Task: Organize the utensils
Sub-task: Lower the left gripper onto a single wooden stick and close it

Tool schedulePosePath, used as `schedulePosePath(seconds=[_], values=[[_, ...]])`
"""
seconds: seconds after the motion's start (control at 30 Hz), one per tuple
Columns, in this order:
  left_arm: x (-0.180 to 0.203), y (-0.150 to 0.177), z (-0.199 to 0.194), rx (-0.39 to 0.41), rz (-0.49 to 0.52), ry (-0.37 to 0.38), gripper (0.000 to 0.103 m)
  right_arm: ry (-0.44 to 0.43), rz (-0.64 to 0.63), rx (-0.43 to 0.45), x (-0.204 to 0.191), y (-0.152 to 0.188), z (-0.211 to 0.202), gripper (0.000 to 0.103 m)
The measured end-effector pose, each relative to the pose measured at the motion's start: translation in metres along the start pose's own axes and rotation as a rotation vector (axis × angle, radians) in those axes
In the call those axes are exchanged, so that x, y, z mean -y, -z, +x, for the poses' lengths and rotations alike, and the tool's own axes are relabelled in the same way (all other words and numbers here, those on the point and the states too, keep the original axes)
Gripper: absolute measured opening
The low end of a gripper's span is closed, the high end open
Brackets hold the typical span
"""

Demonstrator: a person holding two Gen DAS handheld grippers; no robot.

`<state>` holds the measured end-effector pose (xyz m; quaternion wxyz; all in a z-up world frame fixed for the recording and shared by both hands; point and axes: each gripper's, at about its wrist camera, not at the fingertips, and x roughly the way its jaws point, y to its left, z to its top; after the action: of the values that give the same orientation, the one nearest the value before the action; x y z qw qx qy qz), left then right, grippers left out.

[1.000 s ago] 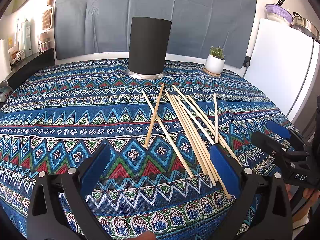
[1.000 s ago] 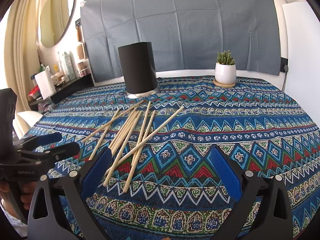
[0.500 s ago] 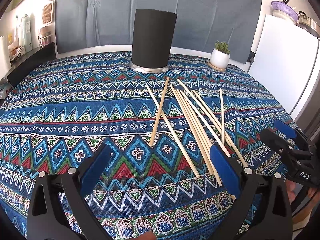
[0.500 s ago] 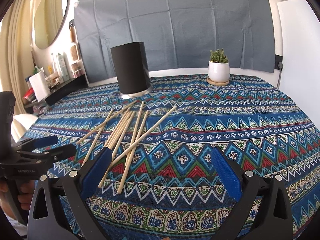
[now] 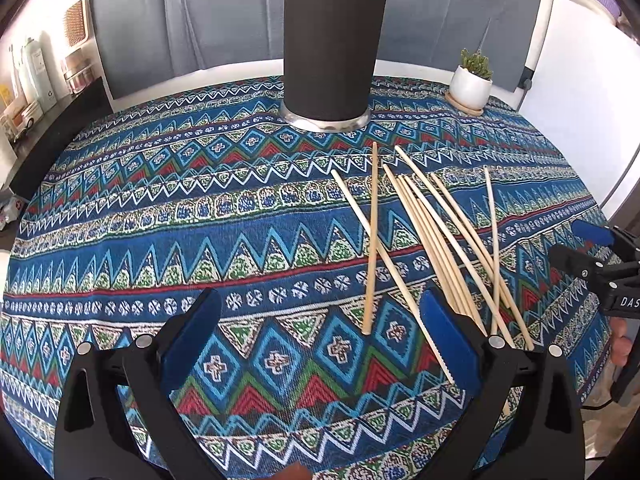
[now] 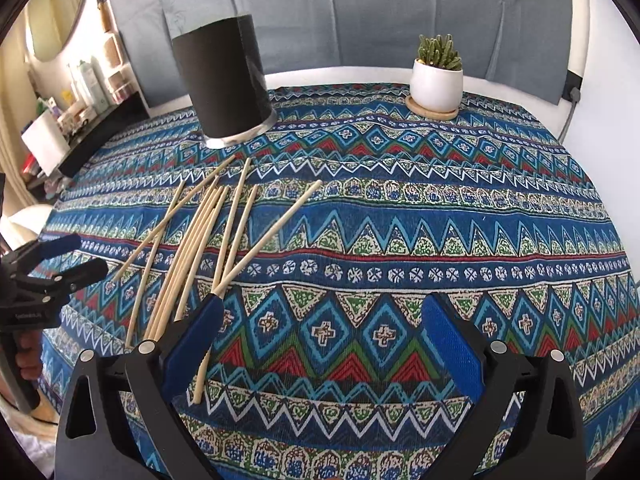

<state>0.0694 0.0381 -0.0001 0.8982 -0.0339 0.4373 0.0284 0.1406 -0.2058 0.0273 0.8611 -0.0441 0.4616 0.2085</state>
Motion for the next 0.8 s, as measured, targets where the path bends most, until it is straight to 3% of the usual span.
schedulePosePath(seconds=[0.27, 0.47, 0.7, 0.8], values=[[-0.002, -0.017, 0.02, -0.126, 0.05, 0.031, 0.097, 0.037, -0.083, -0.092, -0.02, -0.028, 0.028, 0.095], [0.0, -0.031, 0.033, -0.13, 0.118, -0.064, 0.097, 0.077, -0.119, -0.132, -0.028, -0.038, 0.048, 0.095], [0.002, -0.032, 0.057, -0.213, 0.141, -0.036, 0.099, 0.092, -0.1, -0.195, -0.023, -0.044, 0.07, 0.095], [-0.006, -0.033, 0.062, -0.224, 0.102, 0.004, 0.099, 0.092, -0.067, -0.201, -0.016, -0.044, 0.078, 0.095]])
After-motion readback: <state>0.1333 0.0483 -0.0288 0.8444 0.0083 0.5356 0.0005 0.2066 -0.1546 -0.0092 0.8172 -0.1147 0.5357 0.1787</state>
